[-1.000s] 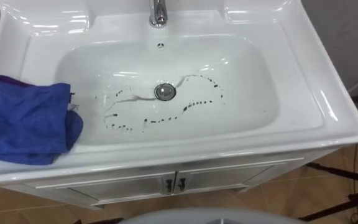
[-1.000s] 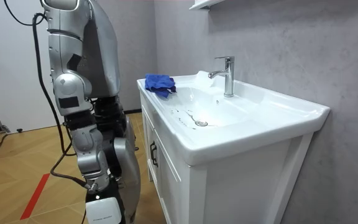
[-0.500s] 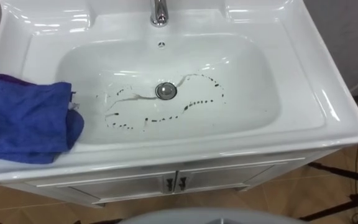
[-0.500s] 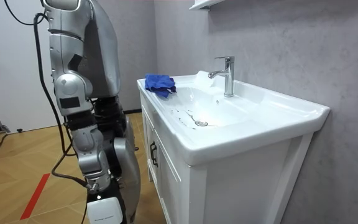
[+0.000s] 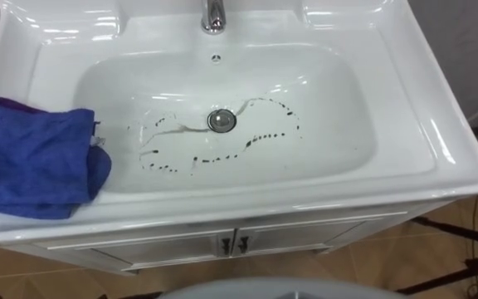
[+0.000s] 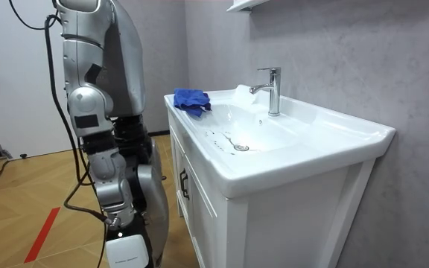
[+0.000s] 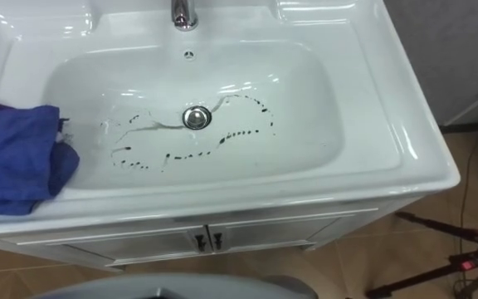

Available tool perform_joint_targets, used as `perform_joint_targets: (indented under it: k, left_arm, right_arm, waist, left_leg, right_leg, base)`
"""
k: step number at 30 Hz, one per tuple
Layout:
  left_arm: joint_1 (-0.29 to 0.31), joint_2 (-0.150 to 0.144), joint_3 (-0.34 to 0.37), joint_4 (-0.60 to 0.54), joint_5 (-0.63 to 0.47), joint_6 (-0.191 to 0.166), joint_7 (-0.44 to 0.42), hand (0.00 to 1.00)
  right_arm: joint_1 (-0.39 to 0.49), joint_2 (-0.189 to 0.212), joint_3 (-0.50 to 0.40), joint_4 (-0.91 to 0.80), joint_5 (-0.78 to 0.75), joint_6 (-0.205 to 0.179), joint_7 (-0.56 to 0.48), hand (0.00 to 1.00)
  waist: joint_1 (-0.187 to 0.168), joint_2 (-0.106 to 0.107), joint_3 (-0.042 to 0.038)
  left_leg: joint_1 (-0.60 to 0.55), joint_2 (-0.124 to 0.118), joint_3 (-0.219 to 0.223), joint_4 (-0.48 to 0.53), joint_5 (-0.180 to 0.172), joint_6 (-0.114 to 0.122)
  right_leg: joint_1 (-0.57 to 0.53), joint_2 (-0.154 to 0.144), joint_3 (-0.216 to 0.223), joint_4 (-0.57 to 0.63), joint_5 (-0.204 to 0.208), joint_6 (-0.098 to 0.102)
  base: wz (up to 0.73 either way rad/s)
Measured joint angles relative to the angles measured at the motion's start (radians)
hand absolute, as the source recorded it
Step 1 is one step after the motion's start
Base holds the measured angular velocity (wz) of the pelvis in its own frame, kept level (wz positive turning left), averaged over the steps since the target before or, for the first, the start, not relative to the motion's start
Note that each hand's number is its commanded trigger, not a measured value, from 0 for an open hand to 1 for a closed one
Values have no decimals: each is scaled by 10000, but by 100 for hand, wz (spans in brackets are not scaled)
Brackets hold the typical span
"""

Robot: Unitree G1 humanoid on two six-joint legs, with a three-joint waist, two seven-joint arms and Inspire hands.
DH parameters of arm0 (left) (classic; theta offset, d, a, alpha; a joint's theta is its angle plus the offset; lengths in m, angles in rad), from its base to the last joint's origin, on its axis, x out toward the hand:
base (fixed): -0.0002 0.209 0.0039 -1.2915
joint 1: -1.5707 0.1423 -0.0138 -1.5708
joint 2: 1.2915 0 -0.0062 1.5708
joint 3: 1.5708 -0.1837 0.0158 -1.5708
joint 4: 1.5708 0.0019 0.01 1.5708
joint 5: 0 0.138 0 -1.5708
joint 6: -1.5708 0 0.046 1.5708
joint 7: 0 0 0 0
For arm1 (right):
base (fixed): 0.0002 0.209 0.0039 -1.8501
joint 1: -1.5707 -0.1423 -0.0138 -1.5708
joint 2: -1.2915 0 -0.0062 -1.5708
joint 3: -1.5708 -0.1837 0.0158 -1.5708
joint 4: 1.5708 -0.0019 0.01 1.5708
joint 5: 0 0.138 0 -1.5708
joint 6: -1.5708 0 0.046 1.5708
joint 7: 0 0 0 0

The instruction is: Wipe basin

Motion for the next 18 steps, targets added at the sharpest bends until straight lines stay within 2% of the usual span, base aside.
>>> perform_joint_targets:
  k: [8, 11, 14, 18]
  left_arm:
    - [209, 16, 604, 151, -3, 49, 1145, 0]
    - [231, 15, 1322, 177, -6, 49, 1421, 0]
    - [400, 17, 1794, 171, -32, 56, 1720, 0]
    - [425, 32, 2326, 60, -428, 64, 2053, 0]
  right_arm:
    - [-25, 44, 0, 118, 74, 69, -207, 0]
    - [-44, 42, -11, 291, 24, 91, -145, 0]
    - [-136, 24, -97, 444, -1, 136, 41, 0]
    - [-145, -3, -152, 444, -15, 341, 105, 0]
  waist:
    - [40, -62, 16]
    - [267, -58, 2]
    - [300, -49, -8]
    - [525, -28, -17]
  left_leg:
    - [158, -1, -108, -1, 0, 0]
    - [198, 8, -142, 0, 0, 0]
    - [247, 0, -268, 0, -1, 0]
    - [239, 2, -276, 0, 0, 0]
  right_leg:
    - [204, -11, -95, -70, -2, -2]
    - [252, -7, -143, -90, 4, -9]
    - [360, -20, -236, -124, 3, -8]
    - [360, -36, -259, -106, 3, -8]
  base:
    - [3]
    - [2]
    - [10]
    - [2]
